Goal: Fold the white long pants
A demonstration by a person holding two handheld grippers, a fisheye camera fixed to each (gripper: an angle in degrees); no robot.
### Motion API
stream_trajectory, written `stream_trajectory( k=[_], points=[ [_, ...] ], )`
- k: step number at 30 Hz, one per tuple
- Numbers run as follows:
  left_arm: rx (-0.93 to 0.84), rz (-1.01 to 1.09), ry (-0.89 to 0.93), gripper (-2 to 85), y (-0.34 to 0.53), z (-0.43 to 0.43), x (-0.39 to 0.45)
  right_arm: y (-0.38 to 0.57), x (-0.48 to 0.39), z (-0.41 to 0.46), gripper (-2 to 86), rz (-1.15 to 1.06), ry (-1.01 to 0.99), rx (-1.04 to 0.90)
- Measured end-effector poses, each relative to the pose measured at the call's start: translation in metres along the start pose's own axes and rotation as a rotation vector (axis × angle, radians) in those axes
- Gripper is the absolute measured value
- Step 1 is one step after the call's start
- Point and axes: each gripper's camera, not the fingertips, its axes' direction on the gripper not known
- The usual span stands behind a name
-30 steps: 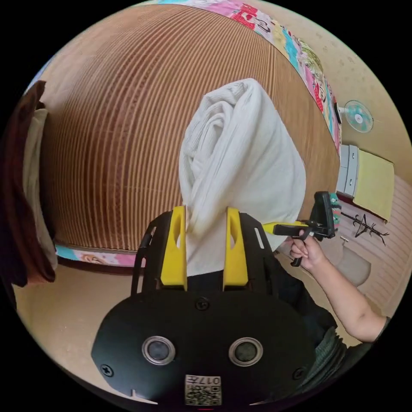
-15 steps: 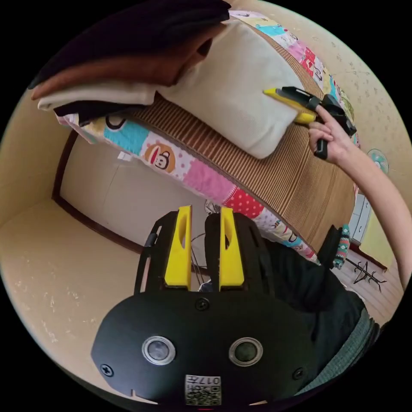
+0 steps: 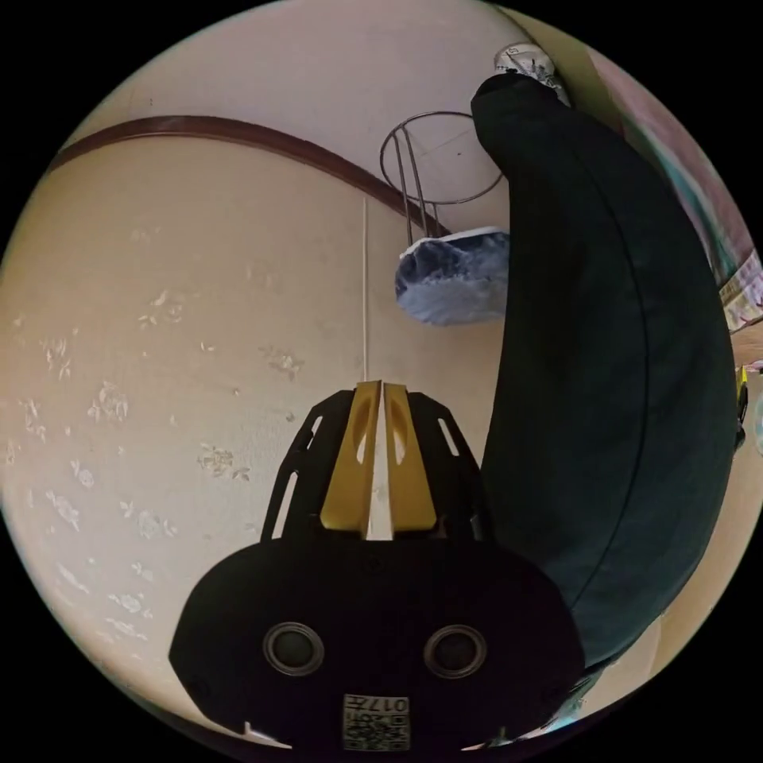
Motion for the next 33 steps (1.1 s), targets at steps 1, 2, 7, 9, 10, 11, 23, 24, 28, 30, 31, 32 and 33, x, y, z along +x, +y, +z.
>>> stream_trajectory(
  k=[1, 2, 7, 9, 10, 11, 23, 24, 28, 30, 31, 32, 33],
  points=[
    [0.023, 0.016, -0.049, -0.5, -0.005, -0.03, 0.022, 0.026, 0.041, -0.033, 0.6, 0.106, -0.074, 0.069],
    [0.039, 0.027, -0.077, -0.5, -0.007, -0.045, 0.034, 0.054, 0.081, -0.061, 0.5, 0.216, -0.128, 0.128],
    [0.215, 0.211, -0.419, -0.7, -0.001, -0.164, 0.205, 0.166, 0.187, -0.13, 0.4, 0.438, -0.261, 0.293],
    [0.27, 0.297, -0.5, -0.7, 0.011, -0.181, 0.268, 0.201, 0.212, -0.136, 0.4, 0.462, -0.303, 0.306],
    [0.303, 0.356, -0.528, -0.7, 0.019, -0.184, 0.306, 0.223, 0.226, -0.136, 0.4, 0.47, -0.326, 0.306],
    [0.317, 0.381, -0.537, -0.7, 0.023, -0.184, 0.323, 0.245, 0.239, -0.133, 0.4, 0.477, -0.339, 0.307],
    [0.557, 0.65, -0.58, -1.0, 0.039, -0.039, 0.453, 0.369, 0.347, -0.07, 4.1, 0.743, -0.781, 0.429],
    [0.607, 0.672, -0.595, -1.0, 0.044, -0.04, 0.456, 0.369, 0.351, -0.073, 4.6, 0.747, -0.809, 0.454],
    [0.619, 0.547, -0.5, -1.0, 0.033, -0.036, 0.437, 0.352, 0.377, -0.11, 9.3, 0.741, -0.994, 0.689],
    [0.639, 0.481, -0.434, -1.0, 0.028, -0.026, 0.421, 0.336, 0.385, -0.127, 10.8, 0.721, -1.045, 0.77],
    [0.659, 0.443, -0.386, -1.0, 0.025, -0.016, 0.411, 0.323, 0.388, -0.137, 11.7, 0.712, -1.066, 0.799],
    [0.67, 0.427, -0.36, -1.0, 0.024, -0.011, 0.405, 0.309, 0.39, -0.146, 12.3, 0.702, -1.074, 0.809],
    [0.693, 0.405, -0.3, -1.0, 0.022, 0.002, 0.395, 0.301, 0.391, -0.15, 12.6, 0.699, -1.073, 0.807]
  ],
)
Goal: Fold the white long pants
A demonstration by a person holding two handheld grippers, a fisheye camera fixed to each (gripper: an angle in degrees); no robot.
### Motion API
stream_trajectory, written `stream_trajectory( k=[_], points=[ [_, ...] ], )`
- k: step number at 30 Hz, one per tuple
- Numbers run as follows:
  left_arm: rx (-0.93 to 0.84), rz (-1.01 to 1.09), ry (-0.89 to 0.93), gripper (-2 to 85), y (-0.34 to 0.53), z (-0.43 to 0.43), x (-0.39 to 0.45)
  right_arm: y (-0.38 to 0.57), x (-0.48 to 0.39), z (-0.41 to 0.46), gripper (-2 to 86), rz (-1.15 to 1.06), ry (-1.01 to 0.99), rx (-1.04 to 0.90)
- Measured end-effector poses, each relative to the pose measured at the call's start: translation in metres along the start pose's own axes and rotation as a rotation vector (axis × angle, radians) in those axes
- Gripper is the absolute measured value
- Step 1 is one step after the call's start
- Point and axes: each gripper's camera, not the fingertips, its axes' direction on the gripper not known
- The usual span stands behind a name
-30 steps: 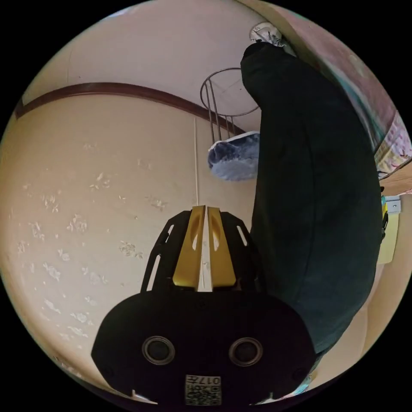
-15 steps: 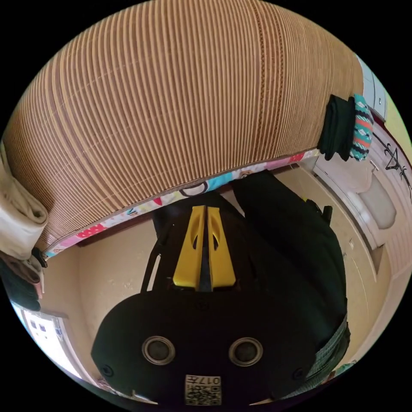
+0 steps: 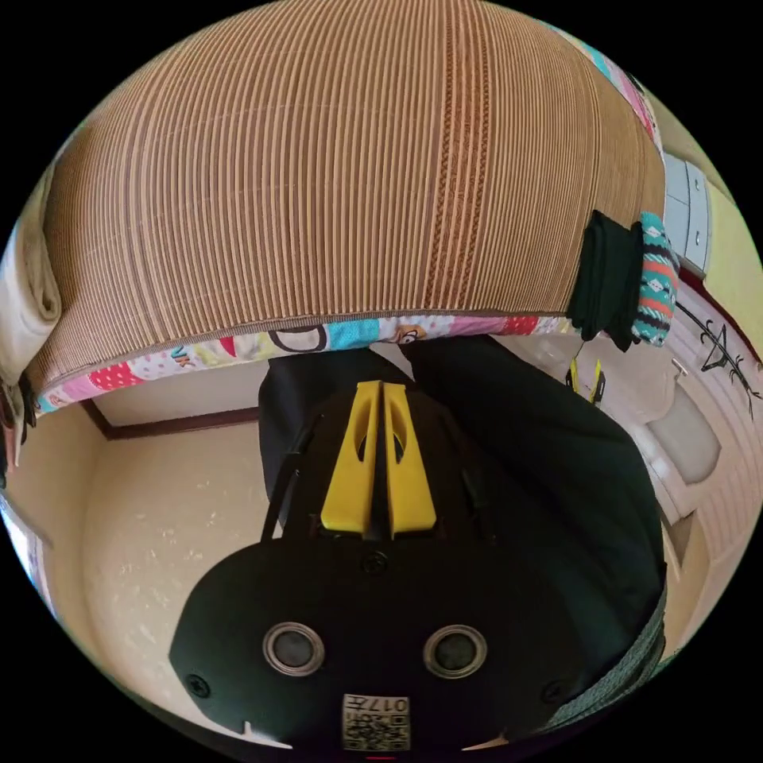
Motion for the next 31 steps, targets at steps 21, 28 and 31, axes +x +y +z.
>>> stream_trajectory(
  k=[21, 28, 31],
  points=[
    [0.071, -0.095, 0.044, -1.0, 0.006, 0.149, 0.069, 0.169, -0.236, 0.271, 5.3, -1.14, 0.597, -0.509],
    [0.039, -0.099, 0.047, -1.0, -0.011, 0.201, 0.085, 0.089, -0.038, 0.143, 8.9, -0.416, 0.714, -0.29],
    [0.016, -0.096, 0.006, -1.0, -0.018, 0.216, 0.091, 0.09, 0.002, 0.111, 9.4, -0.359, 0.564, -0.254]
  ],
)
